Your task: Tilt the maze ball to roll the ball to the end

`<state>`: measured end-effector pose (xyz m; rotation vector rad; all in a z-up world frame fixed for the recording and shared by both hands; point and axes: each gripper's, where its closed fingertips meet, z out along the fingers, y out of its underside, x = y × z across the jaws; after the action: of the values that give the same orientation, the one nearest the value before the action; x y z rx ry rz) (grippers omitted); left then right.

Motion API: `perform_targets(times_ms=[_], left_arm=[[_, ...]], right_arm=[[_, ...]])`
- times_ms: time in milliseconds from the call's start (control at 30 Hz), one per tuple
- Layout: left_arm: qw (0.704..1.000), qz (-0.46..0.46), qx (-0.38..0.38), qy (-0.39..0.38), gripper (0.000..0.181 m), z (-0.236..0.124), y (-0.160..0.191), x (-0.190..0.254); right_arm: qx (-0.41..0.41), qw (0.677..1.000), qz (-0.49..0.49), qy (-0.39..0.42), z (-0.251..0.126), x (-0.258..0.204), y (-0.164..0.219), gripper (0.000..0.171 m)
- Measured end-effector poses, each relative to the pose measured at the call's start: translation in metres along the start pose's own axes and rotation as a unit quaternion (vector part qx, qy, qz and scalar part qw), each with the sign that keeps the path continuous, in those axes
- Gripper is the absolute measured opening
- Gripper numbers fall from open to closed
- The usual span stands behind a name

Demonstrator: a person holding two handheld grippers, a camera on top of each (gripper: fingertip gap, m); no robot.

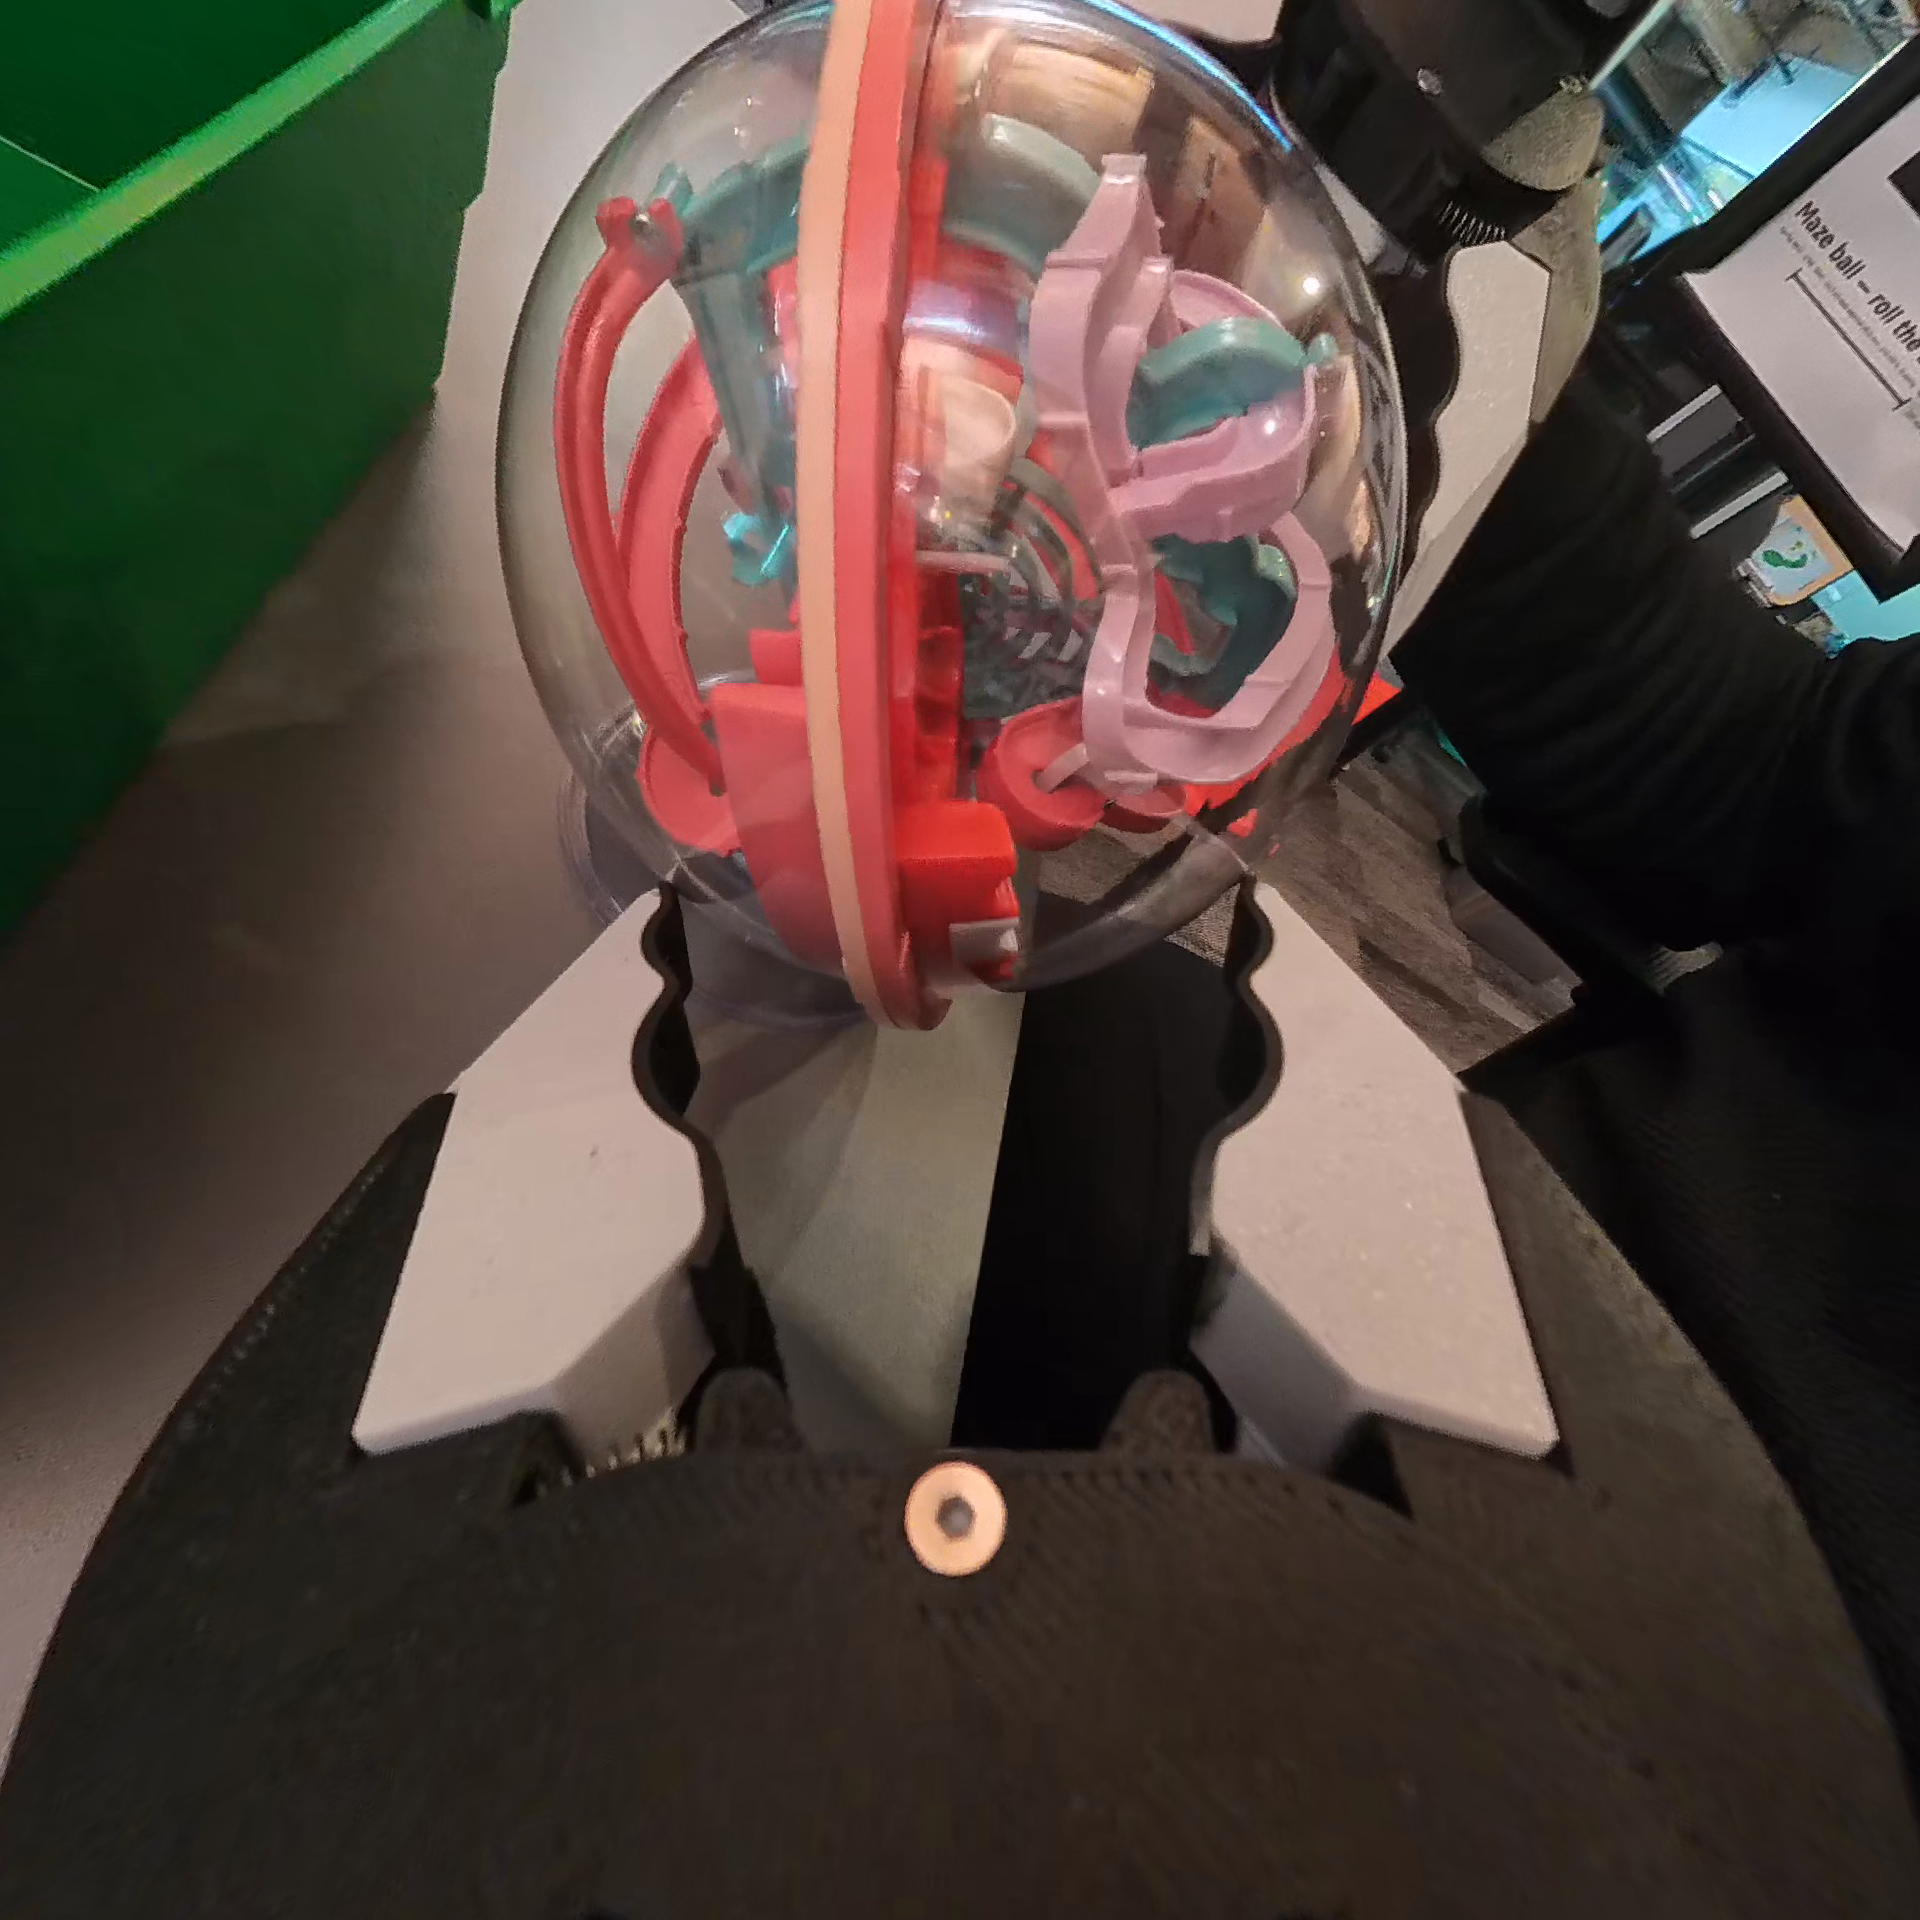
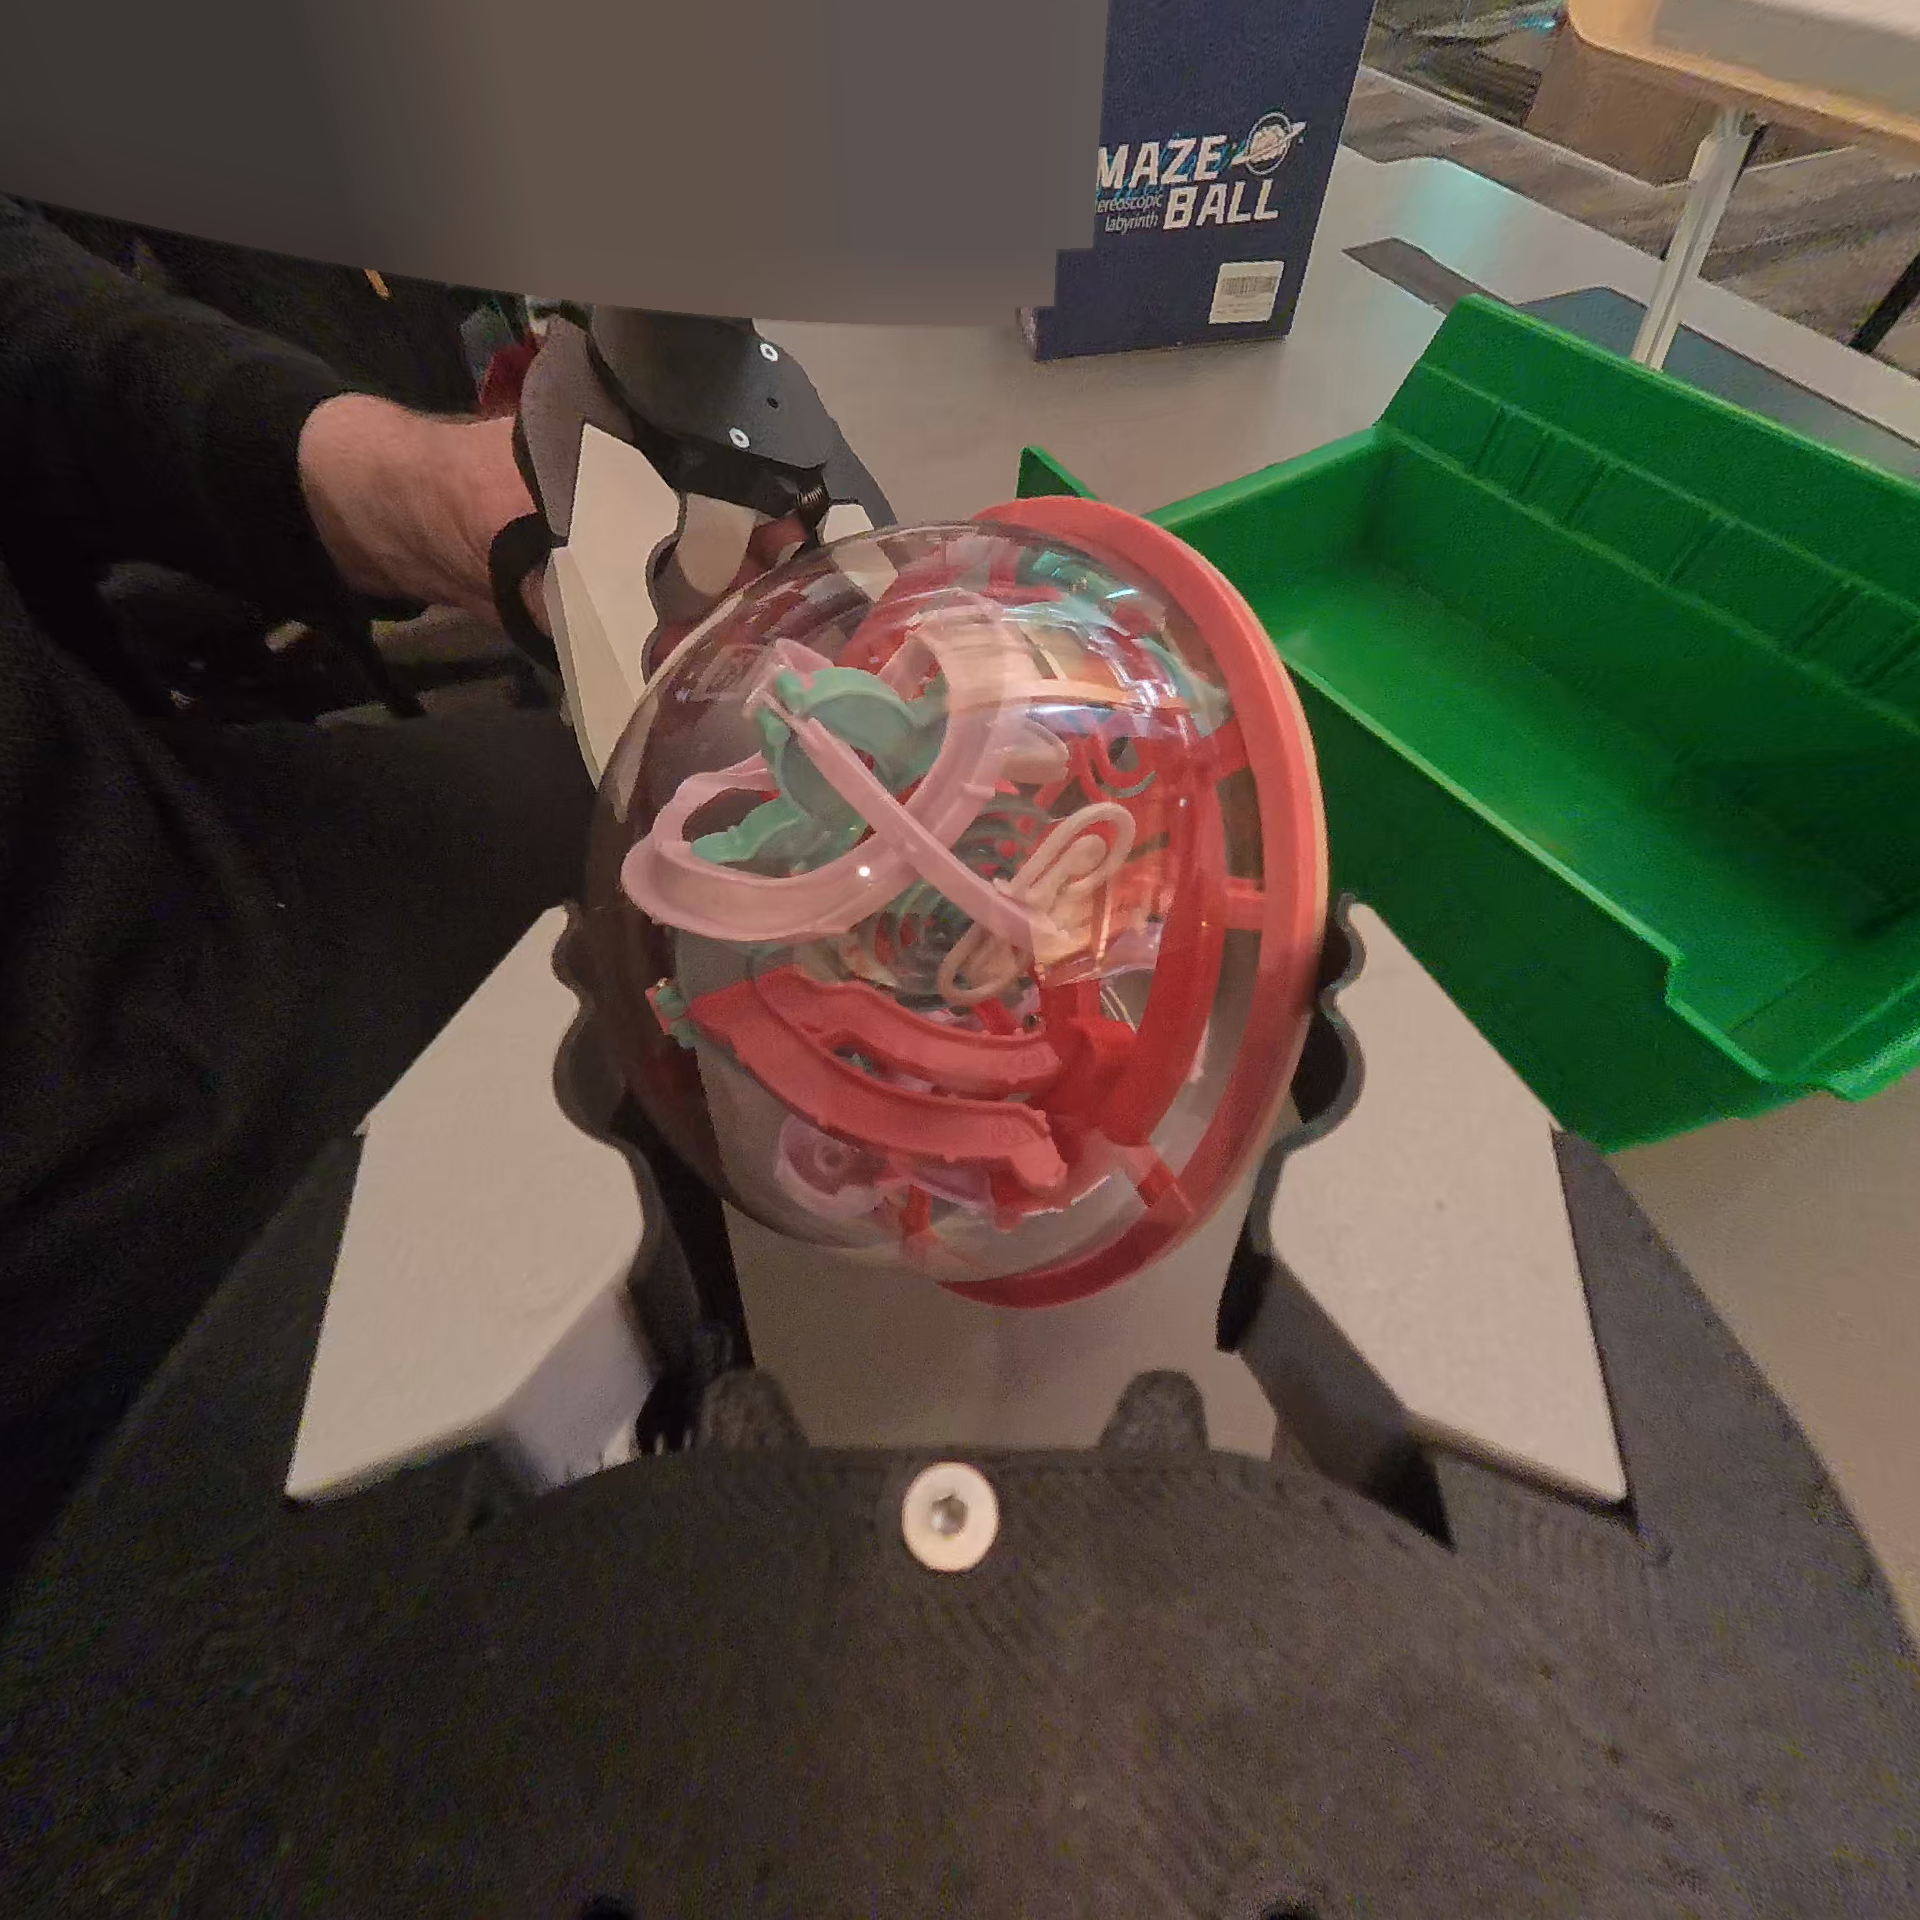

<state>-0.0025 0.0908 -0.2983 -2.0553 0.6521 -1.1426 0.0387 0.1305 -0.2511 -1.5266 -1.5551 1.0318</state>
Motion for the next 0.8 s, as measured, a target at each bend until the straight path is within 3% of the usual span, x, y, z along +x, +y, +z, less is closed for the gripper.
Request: perform_targets(times_ms=[400, 667, 800], left_arm=[[1.000, 0.018, 0.003, -0.013, 0.094, -0.001, -0.004, 0.005], [1.000, 0.003, 0.010, 0.010, 0.091, -0.002, -0.007, 0.011], [1.000, 0.004, 0.011, 0.015, 0.090, -0.002, -0.008, 0.012]], right_arm=[[0.027, 0.989, 0.136, -0.044, -0.008, 0.010, 0.008, 0.132], [0.028, 0.945, 0.314, -0.084, -0.012, 0.021, 0.014, 0.132], [0.024, 0.949, 0.306, -0.074, -0.014, 0.022, 0.015, 0.134]])
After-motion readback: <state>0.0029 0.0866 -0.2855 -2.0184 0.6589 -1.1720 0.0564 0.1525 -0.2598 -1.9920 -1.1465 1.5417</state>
